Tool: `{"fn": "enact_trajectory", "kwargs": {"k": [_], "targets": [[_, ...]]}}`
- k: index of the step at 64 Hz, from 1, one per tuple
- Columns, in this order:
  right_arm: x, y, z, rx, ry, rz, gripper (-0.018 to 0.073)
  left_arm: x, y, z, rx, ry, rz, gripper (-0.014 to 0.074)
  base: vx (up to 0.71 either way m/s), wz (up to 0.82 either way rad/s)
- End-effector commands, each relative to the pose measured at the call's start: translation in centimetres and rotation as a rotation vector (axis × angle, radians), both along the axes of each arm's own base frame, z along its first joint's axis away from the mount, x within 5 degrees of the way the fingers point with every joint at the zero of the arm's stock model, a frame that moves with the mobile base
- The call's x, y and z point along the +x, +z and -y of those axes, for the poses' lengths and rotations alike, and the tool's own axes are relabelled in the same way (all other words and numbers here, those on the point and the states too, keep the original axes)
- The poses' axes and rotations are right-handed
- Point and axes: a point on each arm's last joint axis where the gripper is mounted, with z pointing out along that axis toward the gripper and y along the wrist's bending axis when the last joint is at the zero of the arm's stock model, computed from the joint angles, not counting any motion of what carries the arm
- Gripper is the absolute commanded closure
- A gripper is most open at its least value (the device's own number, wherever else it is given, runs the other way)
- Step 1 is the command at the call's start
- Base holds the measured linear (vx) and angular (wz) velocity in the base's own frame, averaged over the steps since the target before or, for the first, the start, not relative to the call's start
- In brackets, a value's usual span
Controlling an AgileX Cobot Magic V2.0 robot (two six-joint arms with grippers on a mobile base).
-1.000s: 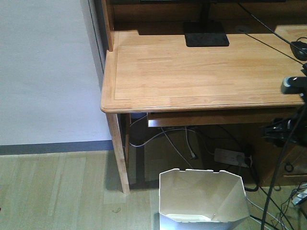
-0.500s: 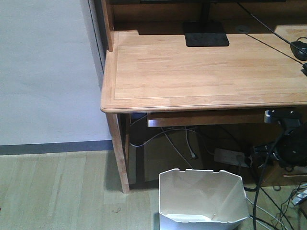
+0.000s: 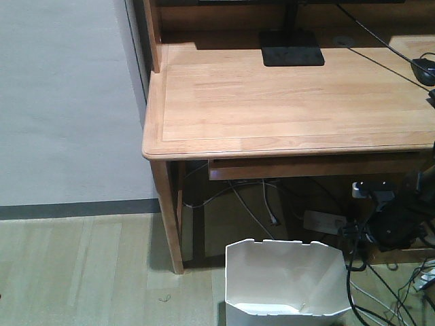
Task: Move trash bin to bedside with robot
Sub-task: 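Lower the right gripper down to the rim of the white bin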
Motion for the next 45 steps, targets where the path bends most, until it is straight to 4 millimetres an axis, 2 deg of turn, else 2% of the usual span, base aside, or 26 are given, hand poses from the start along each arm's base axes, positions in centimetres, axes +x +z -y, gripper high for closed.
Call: {"fn": "enact_trajectory", "kwargs": {"k": [1,15,45], "targets": [[1.2,-0.4,0.2,-0.015,0.014,0.047,0.0046,0.1,0.5,0.0,0.004,-0.004,0.077,0.0603,0.0,0.0],[1.4,-4.6,0.2,-0.028,0.017,0.029,0.0021,0.1,0.5,0.0,0.004,-0.004,0.077,0.0603,0.0,0.0],[1.7,-11.4,0.4,-0.03,0.008,-0.018,0.0021,0.1,0.5,0.0,0.004,-0.004,0.077,0.0603,0.0,0.0]]}}
